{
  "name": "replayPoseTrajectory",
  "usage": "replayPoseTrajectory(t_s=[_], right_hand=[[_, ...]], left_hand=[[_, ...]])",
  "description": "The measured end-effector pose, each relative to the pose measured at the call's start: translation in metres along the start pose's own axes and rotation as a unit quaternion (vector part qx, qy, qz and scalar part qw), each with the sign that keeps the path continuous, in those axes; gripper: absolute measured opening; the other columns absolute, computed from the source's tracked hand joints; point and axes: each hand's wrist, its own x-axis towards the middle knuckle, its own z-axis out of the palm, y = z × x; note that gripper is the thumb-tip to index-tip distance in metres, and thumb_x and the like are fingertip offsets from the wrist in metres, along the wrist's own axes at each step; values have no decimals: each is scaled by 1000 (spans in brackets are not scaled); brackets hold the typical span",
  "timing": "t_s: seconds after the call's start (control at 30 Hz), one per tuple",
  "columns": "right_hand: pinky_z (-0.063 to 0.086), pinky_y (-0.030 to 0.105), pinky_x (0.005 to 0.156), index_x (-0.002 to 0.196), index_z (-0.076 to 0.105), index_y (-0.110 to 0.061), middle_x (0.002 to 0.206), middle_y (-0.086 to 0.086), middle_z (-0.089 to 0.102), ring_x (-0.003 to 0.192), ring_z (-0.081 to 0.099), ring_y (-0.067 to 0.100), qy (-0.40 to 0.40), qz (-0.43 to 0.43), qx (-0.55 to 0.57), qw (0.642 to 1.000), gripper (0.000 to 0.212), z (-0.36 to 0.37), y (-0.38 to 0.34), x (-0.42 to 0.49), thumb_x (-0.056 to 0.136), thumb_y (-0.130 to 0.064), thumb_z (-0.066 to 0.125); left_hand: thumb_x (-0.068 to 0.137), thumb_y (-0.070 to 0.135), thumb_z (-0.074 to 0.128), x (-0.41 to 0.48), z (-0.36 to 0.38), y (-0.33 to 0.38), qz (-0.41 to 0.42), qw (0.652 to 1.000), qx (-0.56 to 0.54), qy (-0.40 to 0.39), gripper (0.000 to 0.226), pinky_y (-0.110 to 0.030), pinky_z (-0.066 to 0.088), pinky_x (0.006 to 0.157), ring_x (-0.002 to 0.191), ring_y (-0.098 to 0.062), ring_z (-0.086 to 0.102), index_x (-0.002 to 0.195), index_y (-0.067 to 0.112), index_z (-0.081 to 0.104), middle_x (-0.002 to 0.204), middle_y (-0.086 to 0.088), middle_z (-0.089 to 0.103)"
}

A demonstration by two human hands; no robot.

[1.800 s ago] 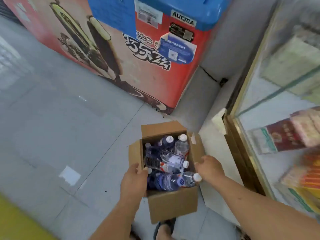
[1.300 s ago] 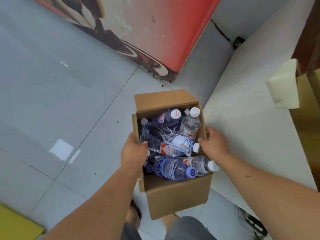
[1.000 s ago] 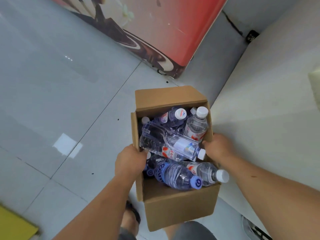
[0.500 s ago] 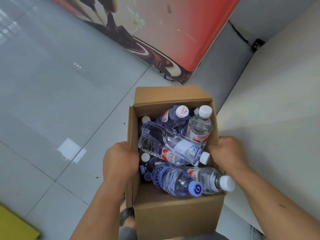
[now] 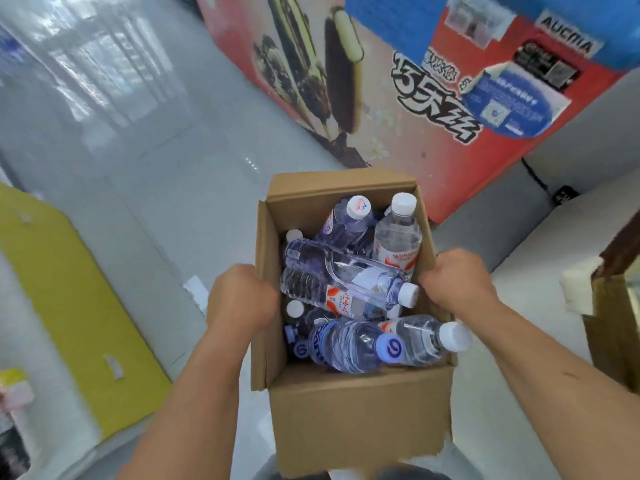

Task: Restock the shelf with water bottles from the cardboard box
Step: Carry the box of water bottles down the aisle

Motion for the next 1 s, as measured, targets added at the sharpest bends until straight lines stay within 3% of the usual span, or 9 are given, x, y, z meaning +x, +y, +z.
replayPoseTrajectory(t_s=[0.17,0.33,0.4,0.53,0.67,0.83,0.93,1.0], right_hand=[[42,31,65,80,69,-2,92,23,69,84,63,39,31,-102,-18,994,15,-71,-70,-28,83,-13,58],[38,30,64,57,46,-12,80,18,64,73,55,30,27,-139,-31,989,28,-133,-150,-45,81,-17,59],[40,30,64,57,47,-14,77,14,61,75,59,31,23,-148,-38,988,26,-152,-178,-53,78,-17,61],[38,28,54,61,52,-15,68,8,56,63,54,24,27,-163,-24,986,19,-179,-232,-57,75,-16,64],[27,25,44,64,51,-13,67,7,53,55,46,18,31,-172,-45,984,18,-194,-285,-42,77,-18,64],[33,26,47,62,54,-9,68,7,57,65,58,26,8,-216,-65,974,19,-200,-351,-3,79,-15,61],[32,26,45,60,52,-11,65,7,56,56,52,20,-5,-247,-65,967,21,-205,-395,28,77,-16,61],[31,24,44,60,52,-10,62,6,55,56,53,19,-21,-261,-61,963,20,-207,-424,47,76,-16,63]], left_hand=[[81,5,65,-17,-100,8,-11,998,3,69,28,-21,26,44,53,-16,42,63,10,45,61,-2,47],[78,4,63,-17,-189,7,-37,995,-17,90,19,-22,27,43,54,-17,46,65,8,49,64,-5,51],[77,2,61,-16,-220,7,-40,994,-21,97,18,-22,27,42,53,-17,46,64,8,49,63,-5,51],[80,3,63,-2,-275,9,-48,993,-22,106,24,-23,27,41,54,-16,44,64,10,47,64,-4,49],[80,7,66,28,-316,8,-68,991,-17,113,26,-24,29,42,54,-17,45,63,11,46,64,-4,48],[80,14,68,75,-352,9,-96,989,6,113,26,-25,30,43,55,-18,46,64,12,47,67,-4,51],[82,19,70,109,-369,13,-120,988,17,97,32,-27,37,56,68,-23,48,64,14,44,74,-4,50],[81,17,71,131,-378,14,-137,986,13,96,31,-27,38,56,72,-27,51,64,13,45,73,-5,50]])
